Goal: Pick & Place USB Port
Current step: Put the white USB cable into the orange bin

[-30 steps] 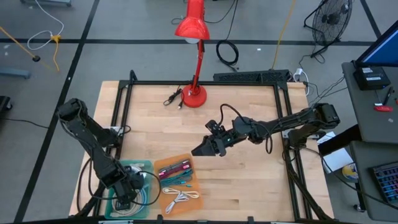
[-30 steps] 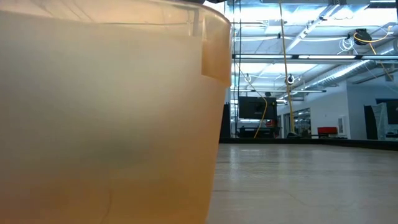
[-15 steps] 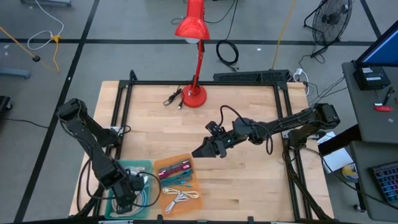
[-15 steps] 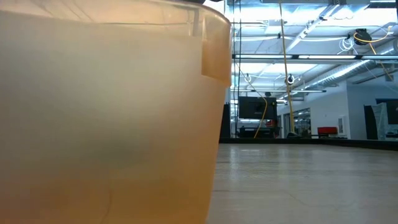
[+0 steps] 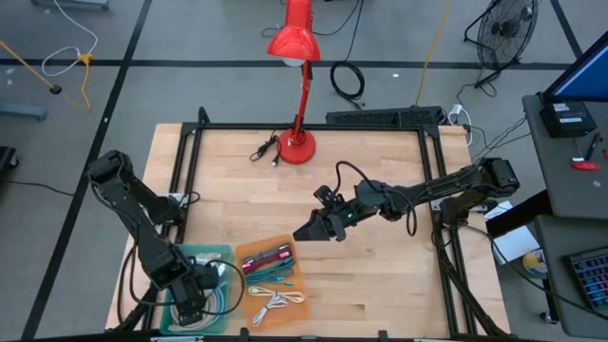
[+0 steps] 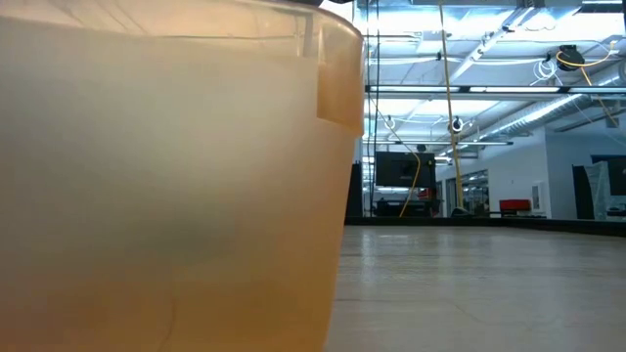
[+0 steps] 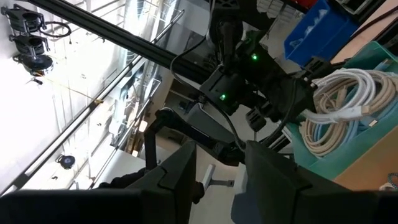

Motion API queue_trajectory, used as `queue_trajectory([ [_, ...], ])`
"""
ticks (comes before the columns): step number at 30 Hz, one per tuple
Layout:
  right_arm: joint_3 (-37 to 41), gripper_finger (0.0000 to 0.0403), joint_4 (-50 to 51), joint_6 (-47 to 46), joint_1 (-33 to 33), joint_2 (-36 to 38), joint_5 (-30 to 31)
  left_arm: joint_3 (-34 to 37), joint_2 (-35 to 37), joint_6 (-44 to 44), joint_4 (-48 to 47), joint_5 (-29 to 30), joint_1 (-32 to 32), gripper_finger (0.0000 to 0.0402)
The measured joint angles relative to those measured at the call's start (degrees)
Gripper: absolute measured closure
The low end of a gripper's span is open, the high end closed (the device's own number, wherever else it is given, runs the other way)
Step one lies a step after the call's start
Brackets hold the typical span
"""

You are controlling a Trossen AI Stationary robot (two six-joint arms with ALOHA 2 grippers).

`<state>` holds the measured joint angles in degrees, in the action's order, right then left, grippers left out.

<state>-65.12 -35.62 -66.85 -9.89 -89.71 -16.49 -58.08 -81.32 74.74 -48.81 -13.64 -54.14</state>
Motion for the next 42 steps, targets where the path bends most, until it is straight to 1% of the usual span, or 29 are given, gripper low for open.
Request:
queue_trajectory([
  [3,0.0,0.0273,0.4,-0.1,0.0,0.0,0.0,-0.6,0.0,-0.4,-3.1,0.5,0.0,0.0252],
  [6,0.0,0.0273,0.4,-0.2,0.0,0.0,0.0,-2.2,0.0,-0.7,-7.5,3.1,0.1,0.0279],
  [9,0.0,0.0273,0.7,-0.2,0.0,0.0,0.0,-3.5,0.0,-0.7,-11.6,5.0,0.3,0.0288],
  [13,0.0,0.0273,0.8,-0.2,0.0,0.0,0.0,-4.3,0.0,0.5,-15.2,5.2,0.3,0.027],
  [18,0.0,0.0273,0.8,-0.2,-0.3,0.0,0.1,-4.4,0.0,1.9,-14.9,3.6,0.1,0.0239],
  [26,0.0,0.0273,0.9,-0.1,-1.9,0.0,0.6,-4.5,0.0,5.7,-16.1,0.6,-1.9,0.0213],
  [30,0.0,0.0273,1.5,0.1,-2.3,0.0,1.4,-7.2,0.0,7.0,-17.0,0.6,-2.9,0.0199],
  [33,0.0,0.0273,1.6,0.1,-2.6,0.0,1.4,-11.6,0.0,7.7,-19.4,4.7,-3.1,0.0193],
  [36,0.0,0.0273,1.7,0.1,-2.6,0.0,1.4,-16.9,0.0,8.4,-19.2,9.9,-2.6,0.0193],
  [39,0.0,0.0273,1.7,0.1,-2.6,0.0,1.4,-20.4,0.0,9.0,-14.5,15.9,-2.1,0.0202],
  [42,0.0,0.0273,1.7,0.1,-2.7,0.0,1.4,-21.1,0.0,8.6,-5.8,19.6,-2.1,0.0227],
])
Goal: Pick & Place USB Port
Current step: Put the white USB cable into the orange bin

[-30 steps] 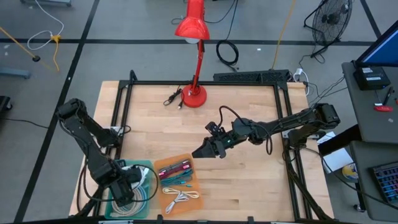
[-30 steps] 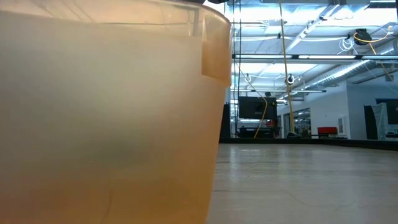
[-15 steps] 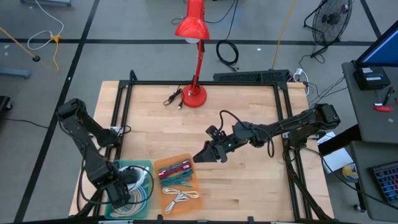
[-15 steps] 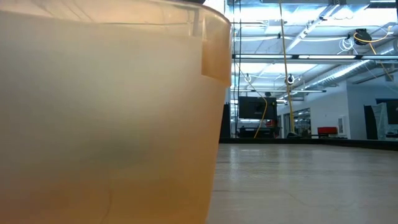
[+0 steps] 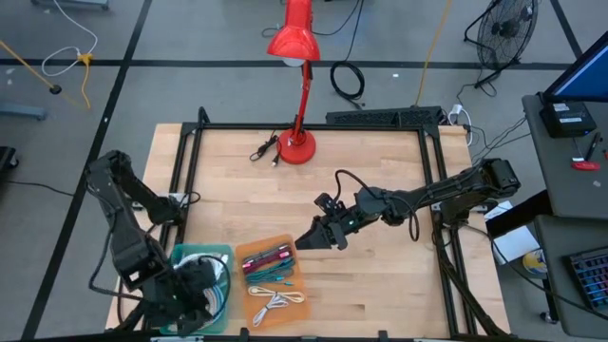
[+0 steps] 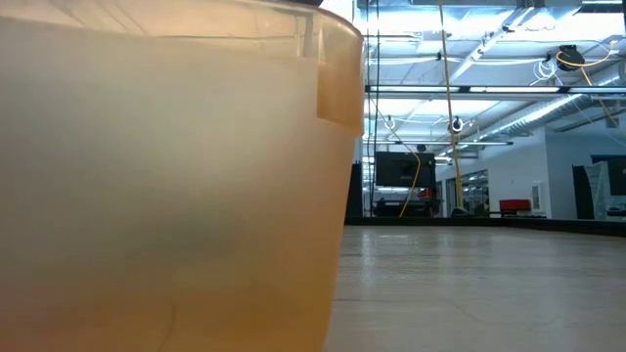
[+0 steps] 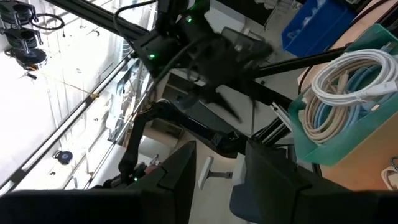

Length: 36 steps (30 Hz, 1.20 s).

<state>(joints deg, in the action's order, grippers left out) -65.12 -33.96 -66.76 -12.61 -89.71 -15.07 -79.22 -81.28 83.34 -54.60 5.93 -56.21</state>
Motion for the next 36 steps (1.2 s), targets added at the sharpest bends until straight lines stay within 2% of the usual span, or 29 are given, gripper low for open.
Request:
queue_trajectory([
  [4,0.0,0.0273,0.0,0.0,-0.7,0.0,0.0,0.1,-2.2,-1.2,8.3,0.4,-0.3,0.0289],
  [8,0.0,0.0273,0.3,0.0,-1.5,0.0,-0.1,0.2,-6.6,-4.1,12.8,-3.6,-1.0,0.0375],
  [10,0.0,0.0273,0.8,0.0,-1.9,0.0,-0.2,0.2,-9.0,-4.8,13.0,-5.8,-1.0,0.0392],
  [15,2.3,0.0273,1.1,-1.1,-2.9,0.0,-0.5,0.3,-14.1,-5.6,12.7,-5.2,-0.2,0.0399],
  [20,5.9,0.0273,1.2,-3.8,-4.3,0.1,-1.7,0.3,-15.6,-6.8,13.7,0.9,1.9,0.0397],
  [26,9.3,0.0273,1.1,-6.6,-5.2,0.0,-0.8,0.3,-14.8,-9.9,15.3,12.3,5.2,0.0396],
  [36,10.7,0.0273,0.8,-7.1,-4.5,0.0,0.2,0.3,-14.8,-14.7,8.1,12.7,14.7,0.0399],
])
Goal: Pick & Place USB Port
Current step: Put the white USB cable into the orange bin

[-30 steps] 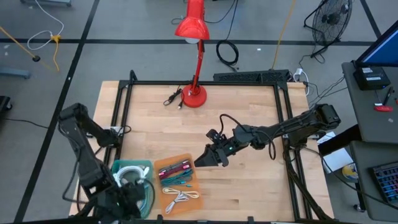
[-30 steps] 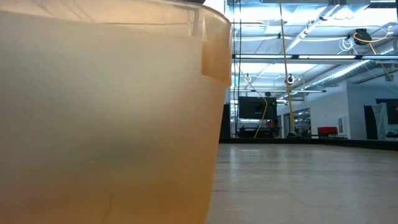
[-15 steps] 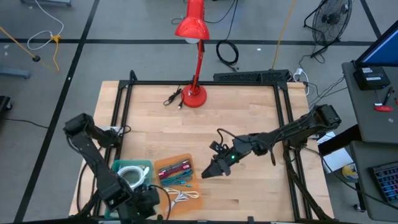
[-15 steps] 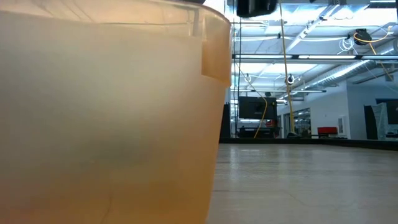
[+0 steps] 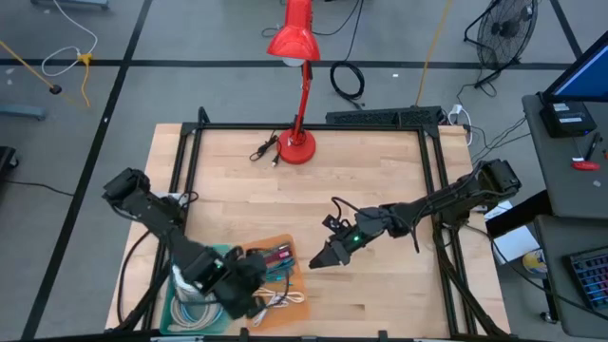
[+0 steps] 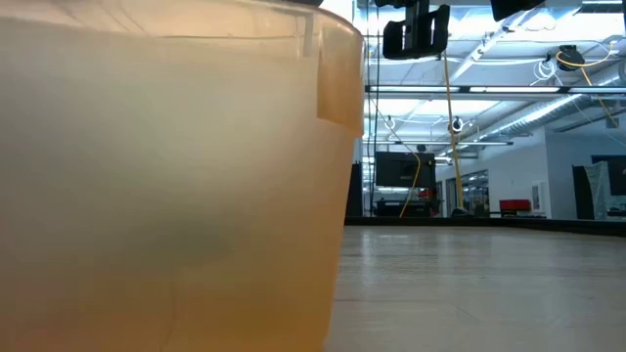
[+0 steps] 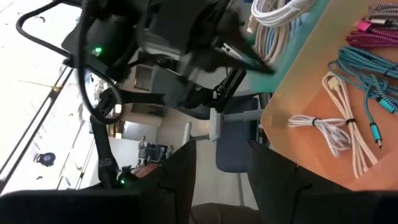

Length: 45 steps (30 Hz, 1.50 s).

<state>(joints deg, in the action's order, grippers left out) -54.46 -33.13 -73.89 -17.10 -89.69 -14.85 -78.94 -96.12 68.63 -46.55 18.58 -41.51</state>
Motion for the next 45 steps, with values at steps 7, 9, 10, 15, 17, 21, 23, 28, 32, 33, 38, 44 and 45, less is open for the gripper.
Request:
queue_trajectory([
  [7,0.0,0.0273,-1.5,0.4,0.6,0.0,0.0,2.2,-0.8,-8.8,0.1,-13.0,7.5,0.04],
  [9,0.0,0.0273,-2.8,0.8,0.6,0.0,-0.1,5.3,-0.8,-10.9,6.0,-20.6,8.8,0.04],
  [10,0.0,0.0273,-3.3,1.0,0.6,0.0,-0.2,7.1,-0.8,-11.4,9.3,-23.1,8.9,0.04],
  [15,0.0,0.0273,-4.9,1.6,0.6,0.0,-0.4,15.7,-0.8,-9.6,17.4,-24.9,7.9,0.0401],
  [17,0.0,0.0273,-5.2,1.9,0.4,0.0,-0.4,18.5,-0.8,-8.7,20.0,-25.3,7.8,0.0401],
  [21,0.0,0.0273,-5.1,2.5,0.1,0.0,-0.7,21.3,-0.8,-9.2,25.0,-26.3,7.8,0.0401],
  [23,0.0,0.0273,-5.1,2.6,0.1,0.0,-1.5,21.5,-0.8,-10.4,27.0,-26.3,7.8,0.0401],
  [28,0.0,0.0273,-4.8,2.6,0.5,0.0,-1.8,21.5,-0.8,-12.2,28.7,-27.1,8.5,0.0401],
  [32,0.0,0.0273,-4.8,2.7,0.9,0.0,-1.8,21.5,-1.3,-13.3,32.2,-28.1,8.9,0.0401],
  [33,0.0,0.0273,-4.8,2.7,1.0,0.0,-1.8,21.5,-1.8,-13.6,33.3,-28.9,9.0,0.0401],
  [38,0.0,0.0273,-4.8,2.7,1.4,0.0,-1.8,21.4,-5.9,-14.2,37.2,-32.0,9.2,0.0401],
  [44,0.0,0.0273,-4.6,2.6,1.4,0.0,-1.8,21.3,-10.4,-15.8,36.9,-31.9,8.5,0.0401],
  [45,0.0,0.0273,-4.4,2.6,1.4,0.0,-1.9,21.2,-10.9,-15.8,36.9,-31.8,8.5,0.0401],
])
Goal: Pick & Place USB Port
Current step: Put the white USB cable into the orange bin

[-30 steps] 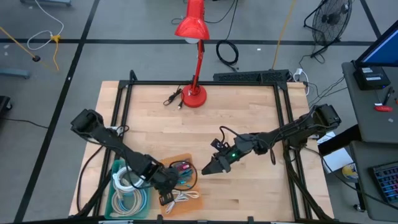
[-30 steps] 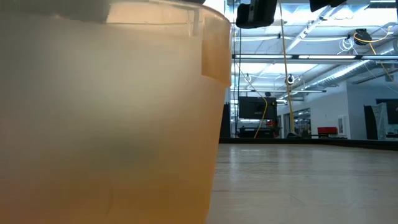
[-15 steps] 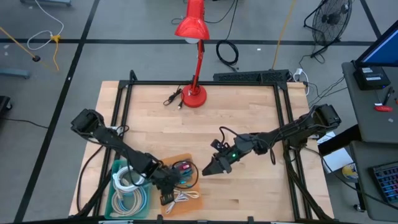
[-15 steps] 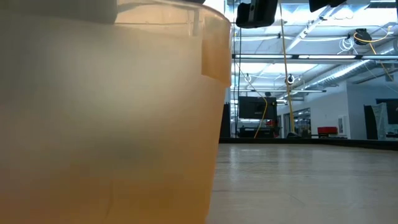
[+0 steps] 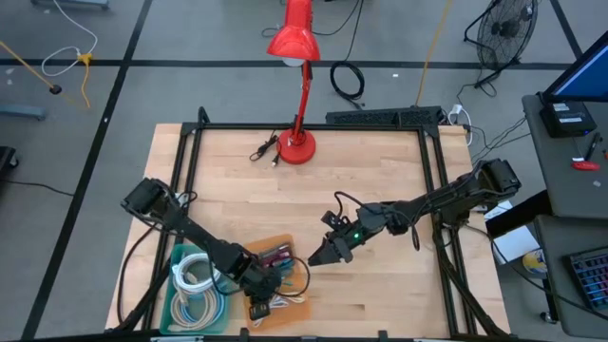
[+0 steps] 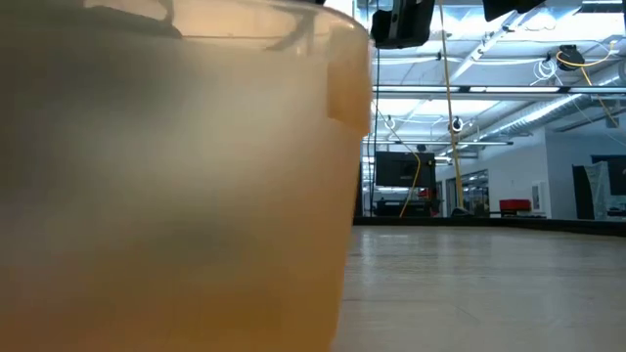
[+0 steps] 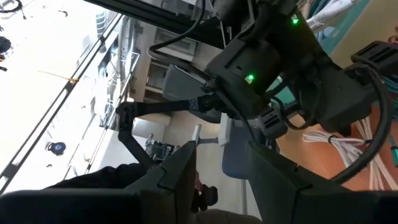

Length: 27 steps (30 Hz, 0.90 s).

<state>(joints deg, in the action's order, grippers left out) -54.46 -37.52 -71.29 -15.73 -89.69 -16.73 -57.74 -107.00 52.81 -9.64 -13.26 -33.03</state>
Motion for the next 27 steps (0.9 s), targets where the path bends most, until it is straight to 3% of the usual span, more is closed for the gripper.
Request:
queue_trajectory([
  [11,0.0,0.0273,0.1,0.0,-0.1,0.0,-0.1,-1.0,0.3,-0.6,-2.6,9.5,1.6,0.0401],
  [27,0.0,0.0273,0.1,-0.1,-0.1,0.0,-0.1,-3.7,0.2,0.9,-7.6,16.5,1.9,0.0402],
])
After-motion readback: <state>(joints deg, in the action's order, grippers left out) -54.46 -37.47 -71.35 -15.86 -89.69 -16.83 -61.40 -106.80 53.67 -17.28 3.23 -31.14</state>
